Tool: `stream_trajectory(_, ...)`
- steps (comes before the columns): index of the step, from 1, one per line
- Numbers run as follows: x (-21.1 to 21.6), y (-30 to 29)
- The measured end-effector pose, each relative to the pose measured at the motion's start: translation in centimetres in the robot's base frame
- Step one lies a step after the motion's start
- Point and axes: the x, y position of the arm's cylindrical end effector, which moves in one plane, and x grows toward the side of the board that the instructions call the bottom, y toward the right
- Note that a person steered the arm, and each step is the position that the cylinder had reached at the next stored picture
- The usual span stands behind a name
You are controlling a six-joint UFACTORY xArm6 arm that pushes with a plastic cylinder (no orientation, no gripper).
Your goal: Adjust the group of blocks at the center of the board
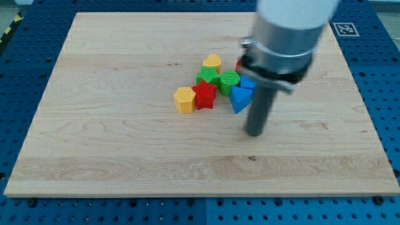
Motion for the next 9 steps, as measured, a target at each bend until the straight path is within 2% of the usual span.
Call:
stream_trajectory(1,-0.7,-8.0)
stream_trajectory(2,-3.2,-14.5)
stream_trajectory(3,-4.0,-15.1)
stream_trajectory(5,-4.9,-7.7)
stream_trajectory(6,-4.9,-6.3)
stream_trajectory(8,-4.8,-8.2)
stream_trajectory(9,-4.3,-13.1)
